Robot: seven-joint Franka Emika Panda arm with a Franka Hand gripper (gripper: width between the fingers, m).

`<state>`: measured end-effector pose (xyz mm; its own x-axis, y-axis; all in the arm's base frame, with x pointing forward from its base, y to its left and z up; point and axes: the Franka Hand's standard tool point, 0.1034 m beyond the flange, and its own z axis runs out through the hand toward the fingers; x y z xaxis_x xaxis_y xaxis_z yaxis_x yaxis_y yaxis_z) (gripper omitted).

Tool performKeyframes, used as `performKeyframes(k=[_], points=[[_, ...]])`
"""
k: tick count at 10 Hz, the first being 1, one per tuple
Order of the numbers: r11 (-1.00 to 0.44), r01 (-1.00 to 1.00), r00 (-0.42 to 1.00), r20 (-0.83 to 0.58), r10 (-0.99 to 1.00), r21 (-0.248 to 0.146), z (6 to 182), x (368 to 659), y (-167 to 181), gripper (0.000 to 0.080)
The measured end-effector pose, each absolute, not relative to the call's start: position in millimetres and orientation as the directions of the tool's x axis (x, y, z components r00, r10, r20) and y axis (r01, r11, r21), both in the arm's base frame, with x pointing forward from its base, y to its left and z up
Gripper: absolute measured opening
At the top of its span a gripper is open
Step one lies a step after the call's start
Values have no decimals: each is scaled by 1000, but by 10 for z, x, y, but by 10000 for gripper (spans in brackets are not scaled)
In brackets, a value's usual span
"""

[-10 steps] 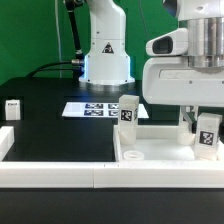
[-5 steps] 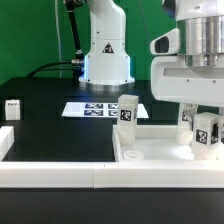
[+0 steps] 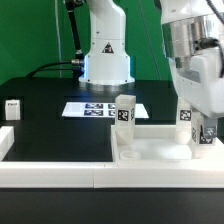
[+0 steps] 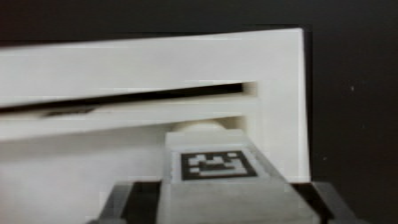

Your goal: Assemble square table

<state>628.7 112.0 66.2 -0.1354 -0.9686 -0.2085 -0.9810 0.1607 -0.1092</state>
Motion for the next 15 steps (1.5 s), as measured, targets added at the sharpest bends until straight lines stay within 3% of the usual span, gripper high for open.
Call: performKeyframes(k=[3, 5, 6, 7, 8, 11, 13, 15], points=[[349, -936, -330, -225, -917, -48, 637, 6251, 1191, 287], [355, -934, -336, -225, -915, -47, 635, 6250, 1190, 291], [354, -934, -336, -225, -915, -47, 635, 6250, 1190, 534], [354, -934, -336, -225, -915, -47, 635, 6250, 1190, 534], [354, -934, -336, -225, -915, -47, 635, 6250, 1190, 625], [321, -946, -303, -220, -927, -48, 607, 6224, 1227, 649], [178, -981, -160, -205, -966, -74, 570, 6210, 1263, 649], [140, -988, -123, -205, -971, -68, 570, 6197, 1278, 649]])
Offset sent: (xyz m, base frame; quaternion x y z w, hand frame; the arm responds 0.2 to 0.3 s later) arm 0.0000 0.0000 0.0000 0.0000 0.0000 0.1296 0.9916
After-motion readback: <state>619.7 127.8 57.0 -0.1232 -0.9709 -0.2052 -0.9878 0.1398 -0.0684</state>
